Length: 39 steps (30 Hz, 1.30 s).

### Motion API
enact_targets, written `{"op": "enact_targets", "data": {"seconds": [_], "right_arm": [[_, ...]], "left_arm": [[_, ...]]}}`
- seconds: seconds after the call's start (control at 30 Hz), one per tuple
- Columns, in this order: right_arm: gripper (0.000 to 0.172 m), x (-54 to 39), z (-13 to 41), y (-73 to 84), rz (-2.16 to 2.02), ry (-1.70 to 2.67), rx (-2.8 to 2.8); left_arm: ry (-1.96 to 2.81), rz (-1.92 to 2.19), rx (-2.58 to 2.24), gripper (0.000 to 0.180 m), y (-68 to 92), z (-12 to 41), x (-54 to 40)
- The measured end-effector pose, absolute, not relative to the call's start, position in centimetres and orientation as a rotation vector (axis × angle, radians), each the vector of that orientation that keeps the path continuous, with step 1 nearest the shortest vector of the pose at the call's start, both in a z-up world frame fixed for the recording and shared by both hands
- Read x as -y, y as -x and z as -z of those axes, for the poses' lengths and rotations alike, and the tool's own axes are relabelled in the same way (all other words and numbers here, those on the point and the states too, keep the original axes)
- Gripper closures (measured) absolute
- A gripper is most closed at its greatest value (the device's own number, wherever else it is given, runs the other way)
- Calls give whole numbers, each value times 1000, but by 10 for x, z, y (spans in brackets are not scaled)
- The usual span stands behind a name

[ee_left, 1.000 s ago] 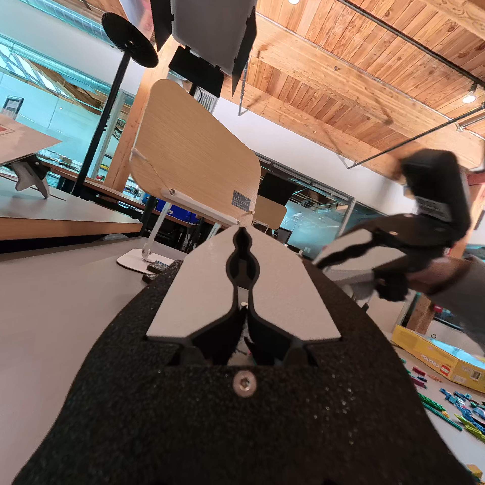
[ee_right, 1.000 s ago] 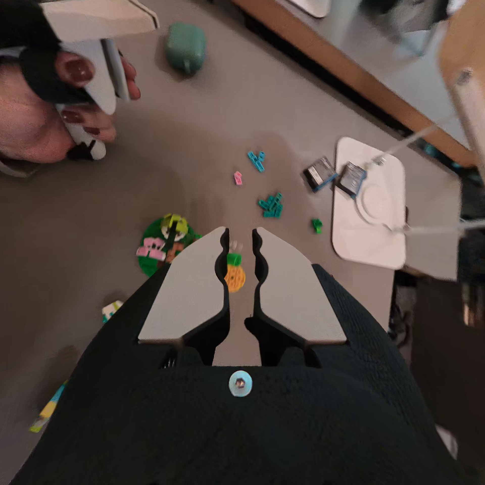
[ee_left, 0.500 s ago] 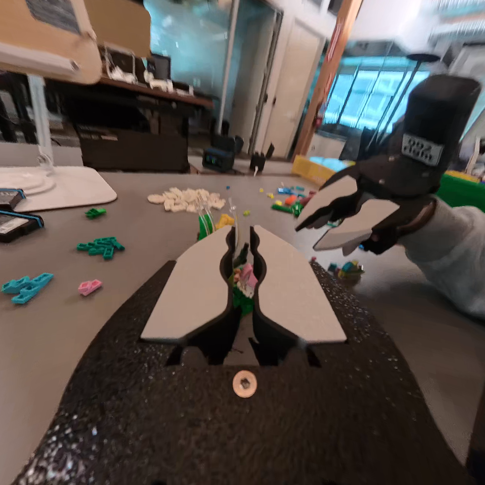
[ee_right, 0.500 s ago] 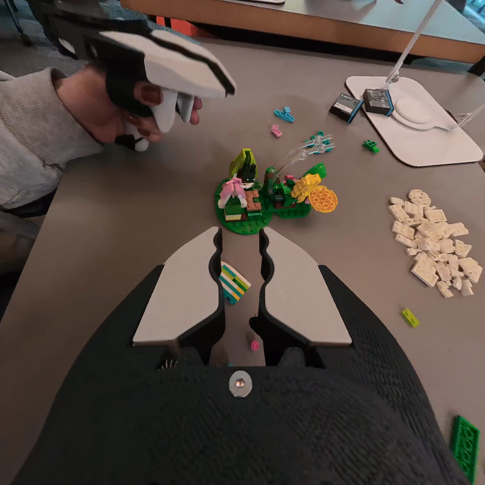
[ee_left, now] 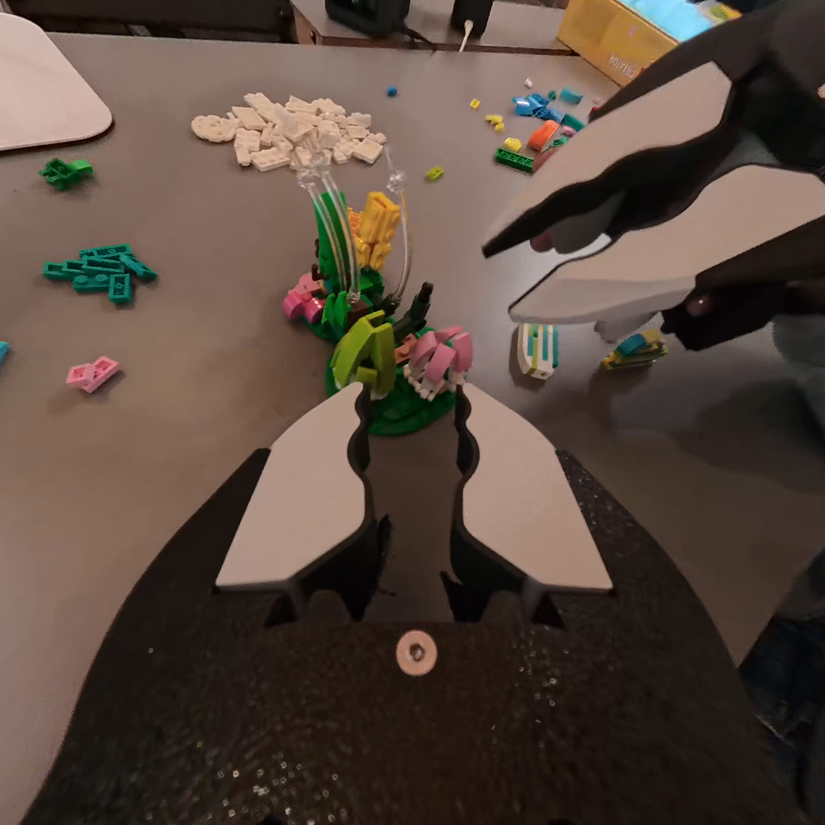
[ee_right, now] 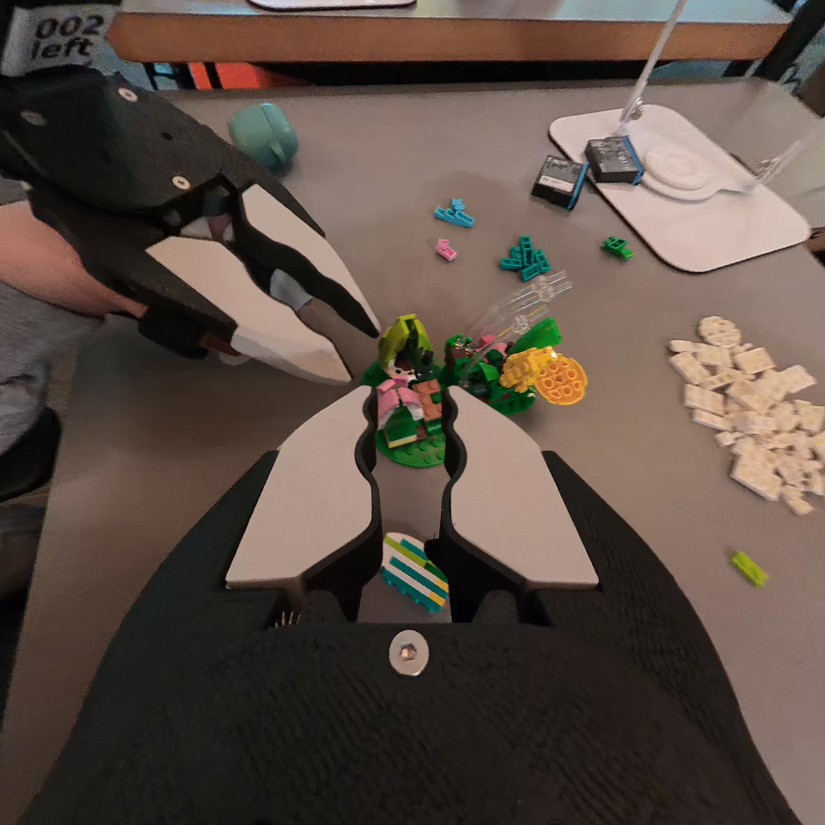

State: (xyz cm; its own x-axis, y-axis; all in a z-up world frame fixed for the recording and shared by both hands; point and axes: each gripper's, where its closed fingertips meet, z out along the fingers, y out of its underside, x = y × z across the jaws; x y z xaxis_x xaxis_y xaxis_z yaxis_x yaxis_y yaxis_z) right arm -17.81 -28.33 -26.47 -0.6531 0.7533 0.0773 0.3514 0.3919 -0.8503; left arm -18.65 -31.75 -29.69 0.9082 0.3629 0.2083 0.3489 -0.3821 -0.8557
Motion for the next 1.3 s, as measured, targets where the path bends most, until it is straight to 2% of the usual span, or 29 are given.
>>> {"op": "enact_targets", "data": {"seconds": [0.07,0.17,0.23,0.37,0.53,0.6,0.67,0.8,0.87,0.97,1.3], "right_arm": [[147,274,259,180,-1187,956,2161],[147,257,257,189,-1184,1017,2128],[147,242,261,200,-1126,1027,2131],[147,219,273,227,-1091,1119,2150],[152,211,293,251,-1302,1618,2111],[147,217,298,253,-1424,1780,2125],[144,220,301,257,-1487,1845,2119],[143,227,301,261,-1603,1891,2113],[142,228,304,259,-1615,1902,2127],[143,226,304,251,-1581,1873,2189],[143,233,244,236,-1639,1189,2236]], "left_arm": [[1978,21,525,136,183,296,312],[2046,35,536,103,181,307,311],[2094,-2,523,92,182,314,313],[2037,-39,529,88,186,304,306],[2016,-196,556,81,192,300,292],[2060,-310,530,77,194,303,287],[2084,-398,533,78,198,307,286],[2090,-472,588,93,207,309,291],[2091,-515,628,91,213,310,300],[2086,-579,726,100,228,310,321],[2003,-363,580,112,218,299,316]]}}
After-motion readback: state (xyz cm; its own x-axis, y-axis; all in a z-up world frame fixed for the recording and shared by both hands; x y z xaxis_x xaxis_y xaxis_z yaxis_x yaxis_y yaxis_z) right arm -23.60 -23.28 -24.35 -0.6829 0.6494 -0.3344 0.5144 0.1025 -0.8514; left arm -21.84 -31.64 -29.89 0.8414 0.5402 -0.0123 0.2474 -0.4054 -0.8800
